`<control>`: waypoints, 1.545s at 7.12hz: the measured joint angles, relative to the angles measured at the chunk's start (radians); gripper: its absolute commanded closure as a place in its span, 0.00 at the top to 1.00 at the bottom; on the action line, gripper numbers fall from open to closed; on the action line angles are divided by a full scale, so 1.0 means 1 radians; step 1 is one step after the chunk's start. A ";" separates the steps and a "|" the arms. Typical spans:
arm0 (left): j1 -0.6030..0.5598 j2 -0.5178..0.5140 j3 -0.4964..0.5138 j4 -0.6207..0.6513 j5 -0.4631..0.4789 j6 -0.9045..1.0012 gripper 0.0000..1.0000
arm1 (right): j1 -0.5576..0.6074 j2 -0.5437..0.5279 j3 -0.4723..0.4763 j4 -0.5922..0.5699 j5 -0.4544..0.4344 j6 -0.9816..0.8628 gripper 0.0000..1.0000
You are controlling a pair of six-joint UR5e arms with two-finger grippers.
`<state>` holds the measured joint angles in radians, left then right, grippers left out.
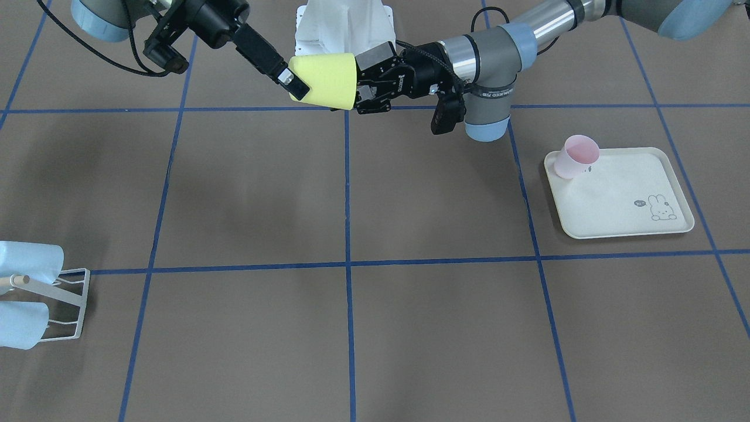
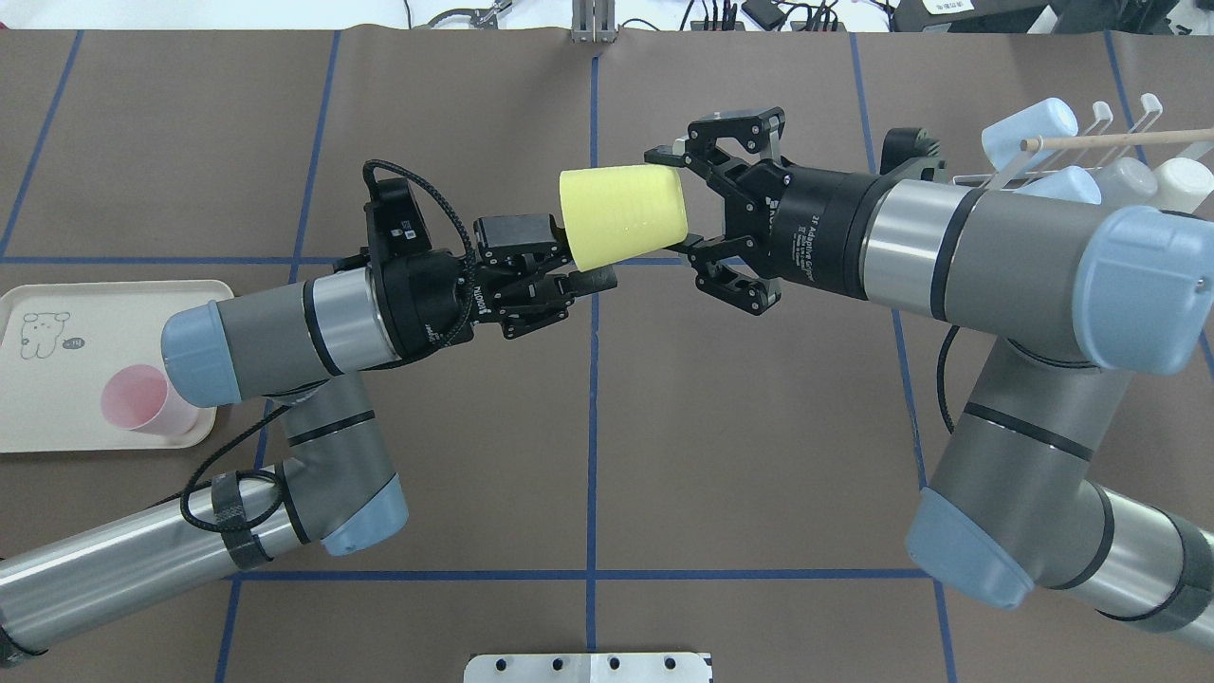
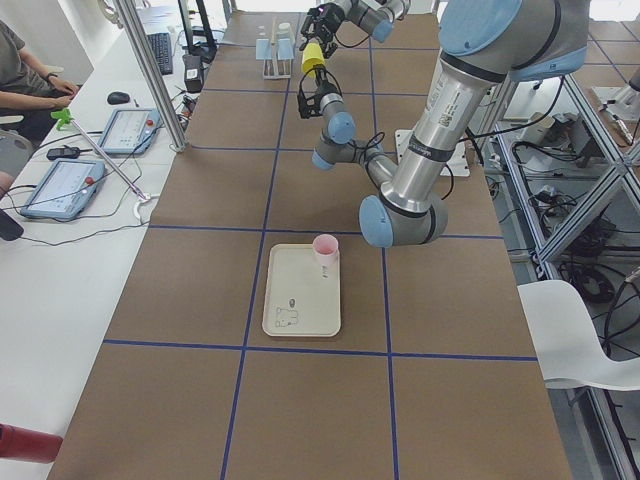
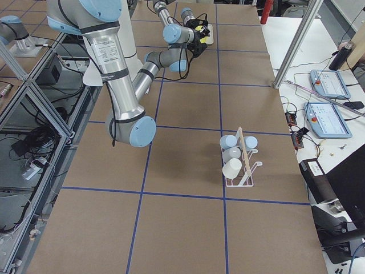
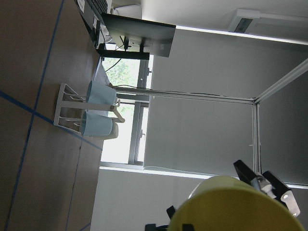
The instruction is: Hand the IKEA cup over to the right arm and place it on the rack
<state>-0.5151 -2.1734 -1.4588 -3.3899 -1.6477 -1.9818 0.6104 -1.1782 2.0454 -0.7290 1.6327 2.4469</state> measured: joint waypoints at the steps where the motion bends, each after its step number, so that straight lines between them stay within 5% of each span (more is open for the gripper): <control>1: -0.006 0.002 -0.003 0.011 0.000 0.028 1.00 | 0.014 0.000 -0.002 -0.001 0.003 -0.003 0.00; 4: -0.019 0.015 -0.023 0.046 -0.001 0.055 1.00 | 0.054 -0.010 -0.003 -0.003 0.039 -0.017 0.00; 11: -0.187 0.019 -0.044 0.186 0.000 0.480 1.00 | 0.448 -0.123 -0.118 -0.010 0.391 -0.354 0.00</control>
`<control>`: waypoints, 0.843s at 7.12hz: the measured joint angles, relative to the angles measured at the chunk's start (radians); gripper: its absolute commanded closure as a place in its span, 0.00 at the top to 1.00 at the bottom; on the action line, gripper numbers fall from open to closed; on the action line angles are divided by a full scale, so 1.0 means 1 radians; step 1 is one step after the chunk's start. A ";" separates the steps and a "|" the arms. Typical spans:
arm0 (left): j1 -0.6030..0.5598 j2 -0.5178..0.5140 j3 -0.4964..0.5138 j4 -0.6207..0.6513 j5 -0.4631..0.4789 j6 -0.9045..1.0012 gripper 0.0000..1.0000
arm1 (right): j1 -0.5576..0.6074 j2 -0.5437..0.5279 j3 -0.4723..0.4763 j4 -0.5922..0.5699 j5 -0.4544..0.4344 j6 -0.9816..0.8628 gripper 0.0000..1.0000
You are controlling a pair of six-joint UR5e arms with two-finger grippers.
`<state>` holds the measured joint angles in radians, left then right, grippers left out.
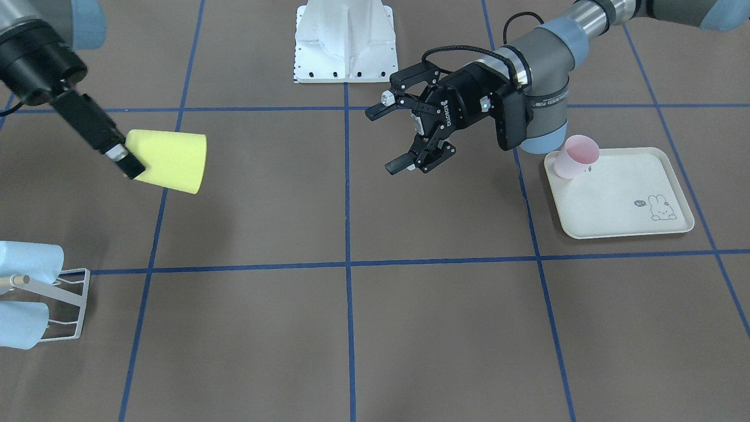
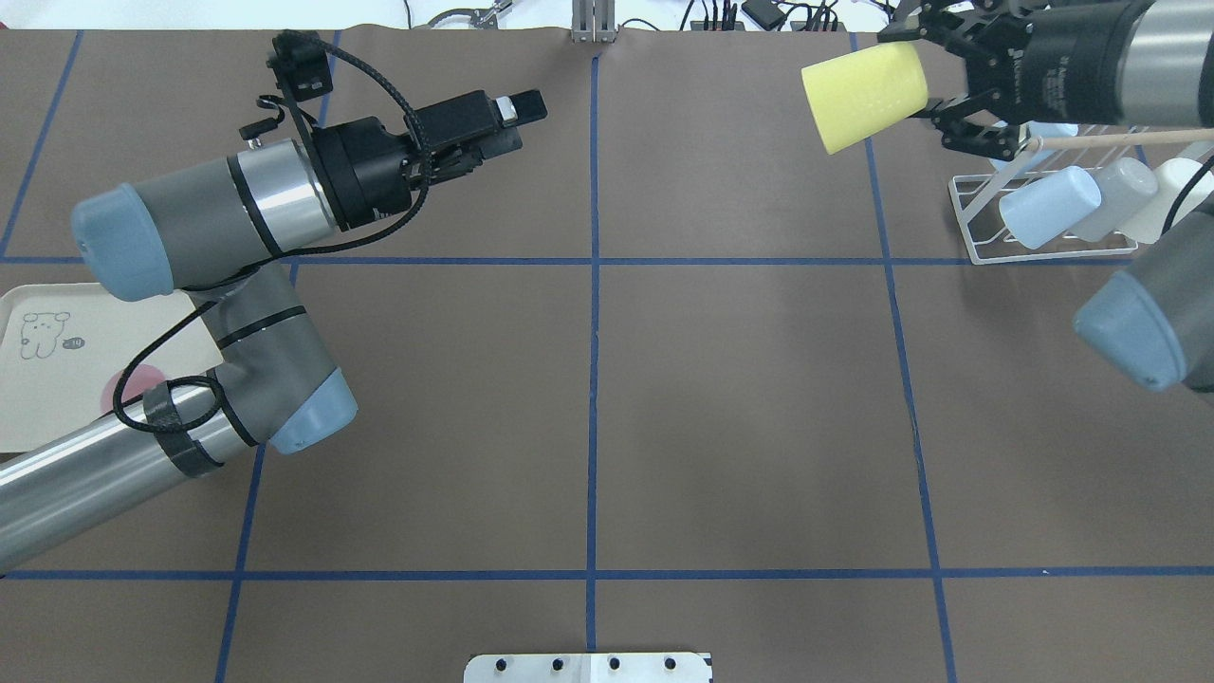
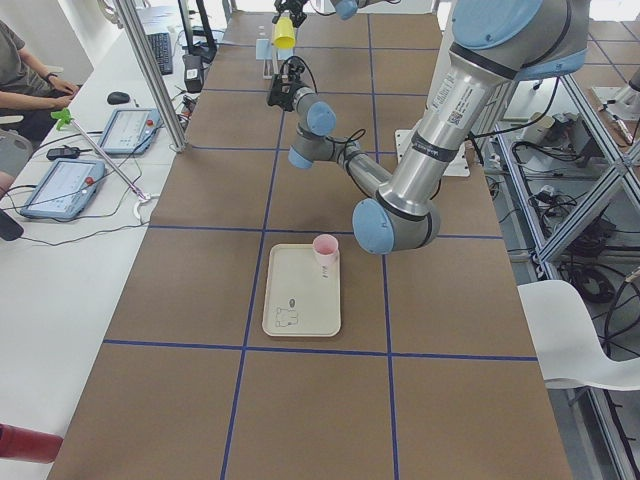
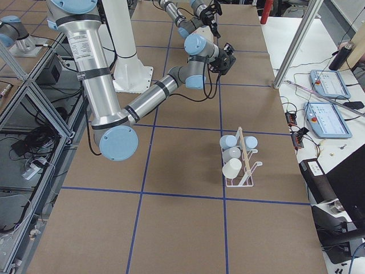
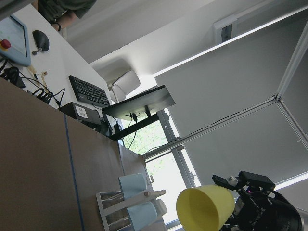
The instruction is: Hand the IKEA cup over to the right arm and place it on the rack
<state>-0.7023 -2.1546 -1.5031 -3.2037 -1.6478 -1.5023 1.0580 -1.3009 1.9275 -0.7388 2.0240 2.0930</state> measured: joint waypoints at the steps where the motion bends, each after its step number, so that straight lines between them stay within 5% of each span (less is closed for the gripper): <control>1: -0.026 0.001 -0.020 0.027 -0.002 0.033 1.00 | 0.049 -0.001 -0.033 0.001 0.039 -0.046 0.00; 6: -0.076 0.001 -0.095 0.259 -0.035 0.058 1.00 | 0.175 0.008 -0.135 -0.102 0.059 -0.402 0.00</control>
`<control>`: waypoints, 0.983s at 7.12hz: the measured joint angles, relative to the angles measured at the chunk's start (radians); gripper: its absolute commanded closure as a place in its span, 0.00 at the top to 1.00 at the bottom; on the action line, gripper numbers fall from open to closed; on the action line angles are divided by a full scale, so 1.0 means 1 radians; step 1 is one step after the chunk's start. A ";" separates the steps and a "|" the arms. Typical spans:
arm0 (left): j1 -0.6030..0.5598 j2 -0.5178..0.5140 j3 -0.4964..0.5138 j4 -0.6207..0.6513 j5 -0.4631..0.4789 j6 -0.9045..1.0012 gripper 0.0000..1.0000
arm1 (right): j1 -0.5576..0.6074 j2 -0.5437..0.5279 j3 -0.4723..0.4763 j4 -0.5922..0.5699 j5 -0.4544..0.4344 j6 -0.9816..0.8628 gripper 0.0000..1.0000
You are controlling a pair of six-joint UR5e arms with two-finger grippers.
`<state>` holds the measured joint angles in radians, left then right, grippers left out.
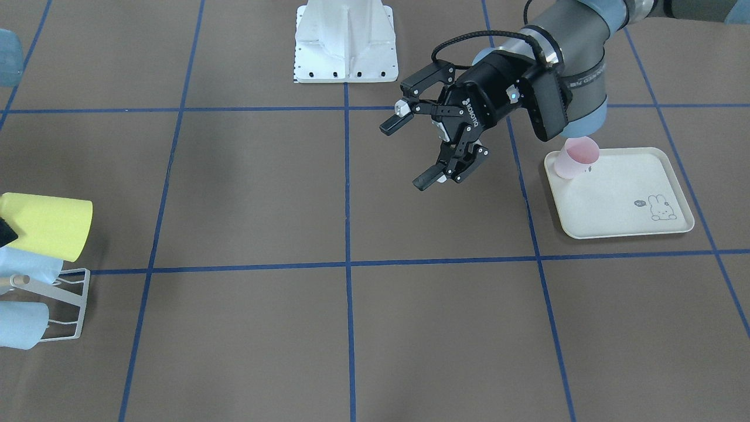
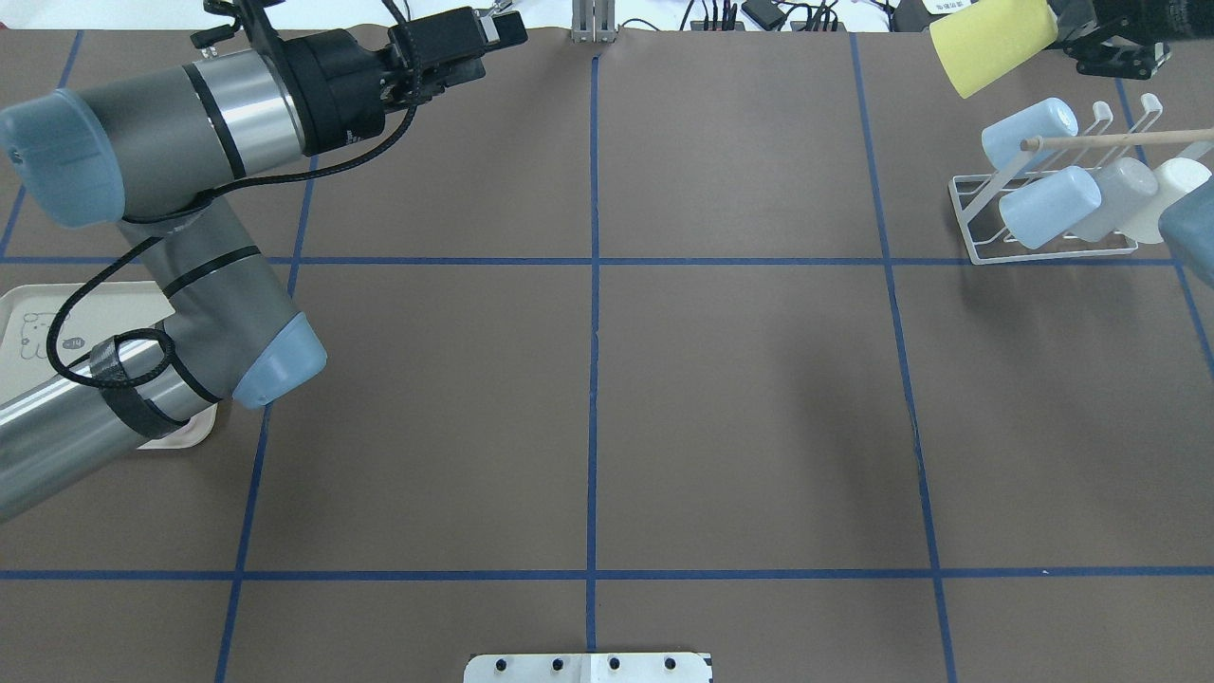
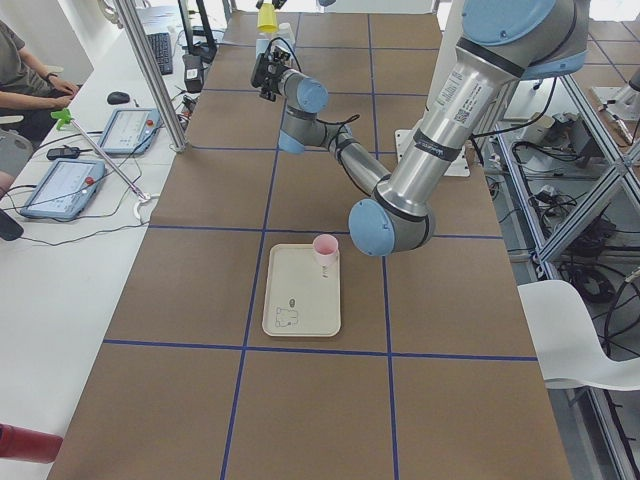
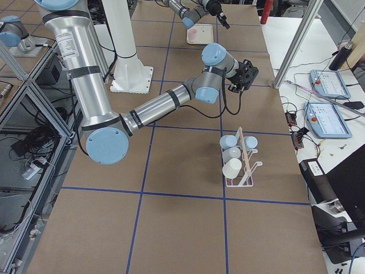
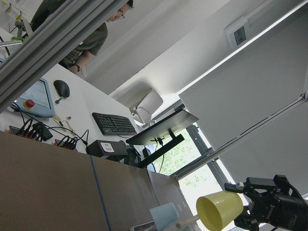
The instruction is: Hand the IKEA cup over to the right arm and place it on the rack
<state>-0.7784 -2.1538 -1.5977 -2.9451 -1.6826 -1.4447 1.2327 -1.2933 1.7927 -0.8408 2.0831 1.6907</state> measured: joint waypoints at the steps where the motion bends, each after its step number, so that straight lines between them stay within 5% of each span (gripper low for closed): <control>1: 0.000 0.003 0.006 0.022 0.001 0.015 1.00 | 0.018 0.005 -0.018 -0.069 -0.028 -0.160 0.00; 4: 0.001 0.003 0.010 0.159 0.002 0.133 1.00 | 0.043 0.054 -0.111 -0.199 -0.141 -0.533 0.00; 7: 0.002 0.001 0.013 0.189 0.002 0.155 1.00 | 0.109 0.108 -0.284 -0.216 -0.163 -0.800 0.00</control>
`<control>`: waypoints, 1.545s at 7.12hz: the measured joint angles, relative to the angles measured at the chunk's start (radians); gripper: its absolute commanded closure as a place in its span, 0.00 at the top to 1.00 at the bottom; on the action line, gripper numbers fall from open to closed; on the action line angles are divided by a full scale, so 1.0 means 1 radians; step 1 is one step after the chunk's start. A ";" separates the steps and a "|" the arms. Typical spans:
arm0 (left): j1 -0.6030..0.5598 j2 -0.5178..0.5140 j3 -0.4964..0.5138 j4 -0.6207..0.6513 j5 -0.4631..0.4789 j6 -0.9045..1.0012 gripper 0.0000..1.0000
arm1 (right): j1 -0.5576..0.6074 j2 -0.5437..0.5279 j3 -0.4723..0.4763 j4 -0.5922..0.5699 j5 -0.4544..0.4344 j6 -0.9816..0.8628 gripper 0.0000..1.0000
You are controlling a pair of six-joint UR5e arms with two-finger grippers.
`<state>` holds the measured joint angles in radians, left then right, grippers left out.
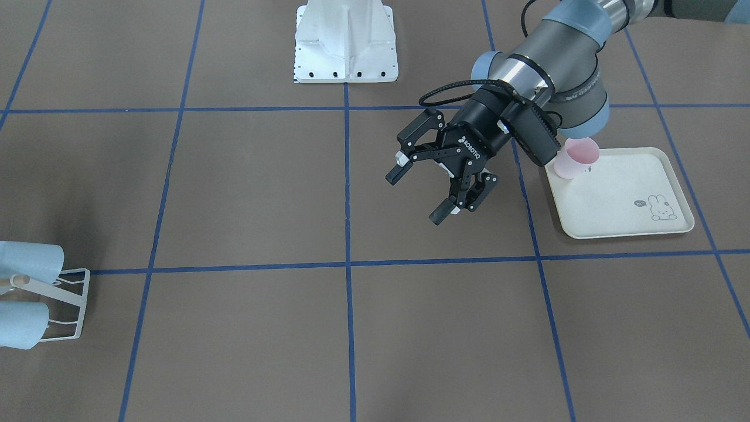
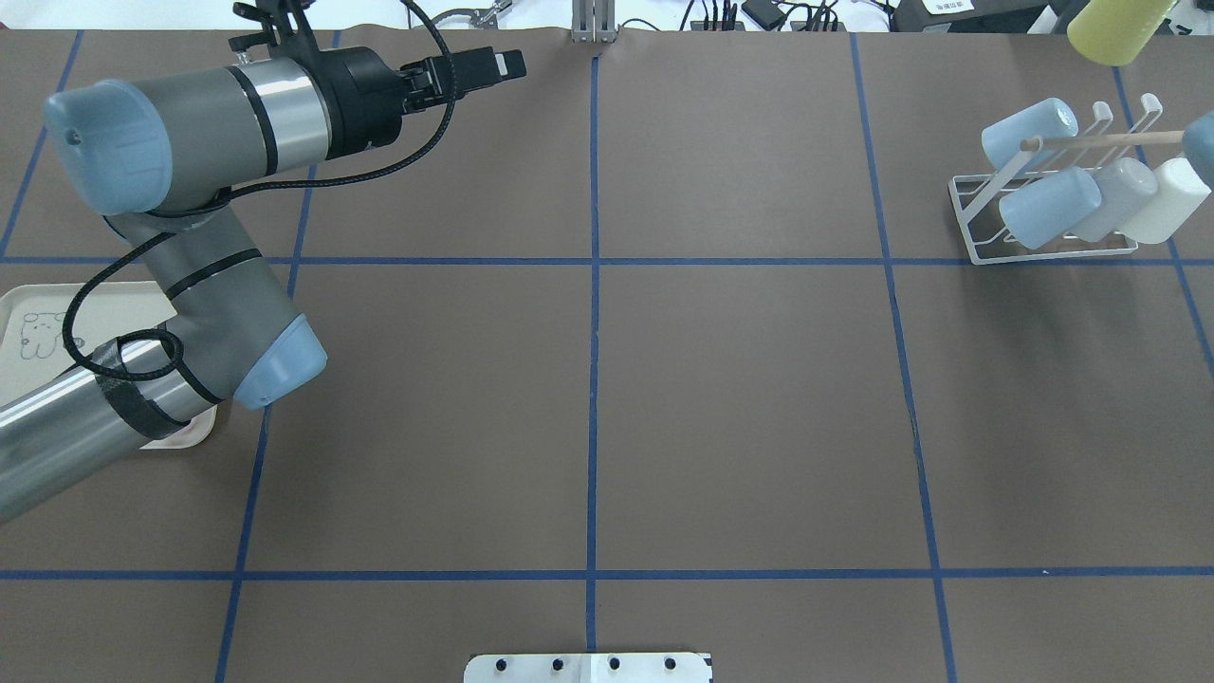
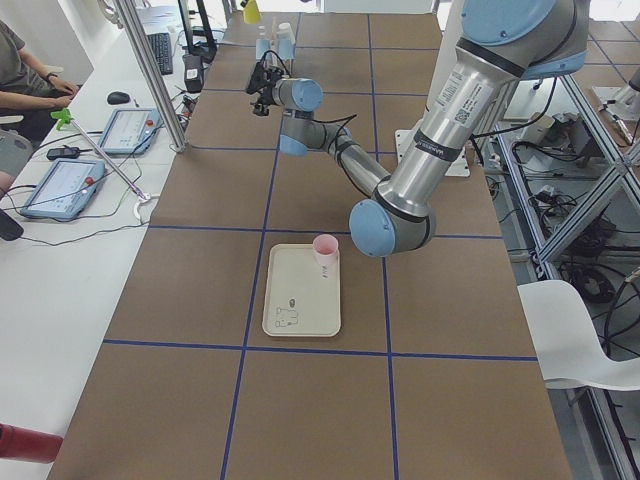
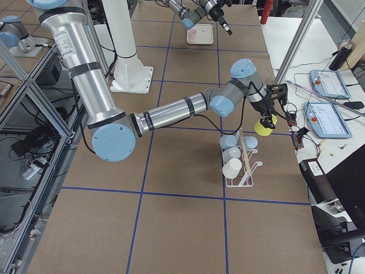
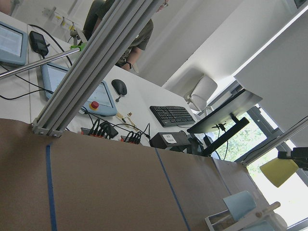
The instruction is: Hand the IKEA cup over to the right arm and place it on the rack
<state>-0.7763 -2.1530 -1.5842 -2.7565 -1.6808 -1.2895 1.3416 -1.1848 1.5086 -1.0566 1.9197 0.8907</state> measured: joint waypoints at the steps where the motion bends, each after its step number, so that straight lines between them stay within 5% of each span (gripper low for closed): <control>1: 0.000 0.000 0.001 0.001 0.000 0.001 1.00 | 0.014 0.009 -0.036 0.000 0.001 -0.052 0.00; 11: 0.009 -0.008 -0.002 0.000 0.006 -0.009 1.00 | -0.036 -0.031 -0.104 0.009 0.008 -0.069 0.00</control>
<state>-0.7670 -2.1613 -1.5866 -2.7565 -1.6751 -1.2989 1.3053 -1.2156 1.4043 -1.0480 1.9281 0.8213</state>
